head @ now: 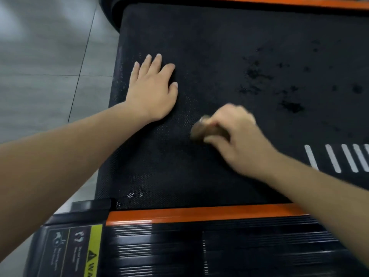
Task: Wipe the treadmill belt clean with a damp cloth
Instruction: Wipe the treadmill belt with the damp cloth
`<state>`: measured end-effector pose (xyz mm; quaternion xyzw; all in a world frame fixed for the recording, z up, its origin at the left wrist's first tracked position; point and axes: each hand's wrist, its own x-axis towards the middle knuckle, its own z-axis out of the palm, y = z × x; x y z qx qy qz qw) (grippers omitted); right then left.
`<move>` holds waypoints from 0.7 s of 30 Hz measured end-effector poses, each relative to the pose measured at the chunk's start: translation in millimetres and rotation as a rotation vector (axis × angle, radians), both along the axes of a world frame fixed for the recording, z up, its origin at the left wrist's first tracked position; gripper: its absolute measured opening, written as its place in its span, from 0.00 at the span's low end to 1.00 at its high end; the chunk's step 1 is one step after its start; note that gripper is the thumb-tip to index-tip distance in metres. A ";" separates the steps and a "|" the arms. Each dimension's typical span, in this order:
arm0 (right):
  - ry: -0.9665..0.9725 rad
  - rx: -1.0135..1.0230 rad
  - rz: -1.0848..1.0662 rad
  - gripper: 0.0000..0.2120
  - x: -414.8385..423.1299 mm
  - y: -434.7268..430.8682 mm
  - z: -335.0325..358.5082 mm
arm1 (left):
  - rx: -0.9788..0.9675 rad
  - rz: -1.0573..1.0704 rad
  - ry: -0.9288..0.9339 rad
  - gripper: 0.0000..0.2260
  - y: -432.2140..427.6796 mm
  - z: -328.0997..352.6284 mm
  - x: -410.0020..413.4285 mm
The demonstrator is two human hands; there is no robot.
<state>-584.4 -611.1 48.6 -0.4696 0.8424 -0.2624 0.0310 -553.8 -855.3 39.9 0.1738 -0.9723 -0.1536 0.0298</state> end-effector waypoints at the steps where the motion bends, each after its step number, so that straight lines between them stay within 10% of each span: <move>1: -0.033 0.015 0.119 0.10 14.4 3.6 -0.3 | 0.012 0.015 -0.007 0.23 0.3 -0.3 -5.6; 4: 0.049 0.076 0.229 0.12 -10.5 2.1 -0.6 | -0.016 0.049 -0.025 0.24 3.6 -6.0 -12.0; 9: 0.090 0.015 -0.295 0.12 -79.7 -19.5 -9.0 | -0.073 0.046 -0.024 0.25 5.7 -10.3 -9.2; 15: 0.060 0.073 0.246 0.10 -16.6 -4.6 -1.6 | -0.125 0.046 -0.022 0.26 8.1 -13.2 -9.3; 21: 0.106 0.003 -0.370 0.12 -117.6 -45.8 -9.1 | -0.118 0.038 -0.019 0.25 6.9 -14.1 -9.2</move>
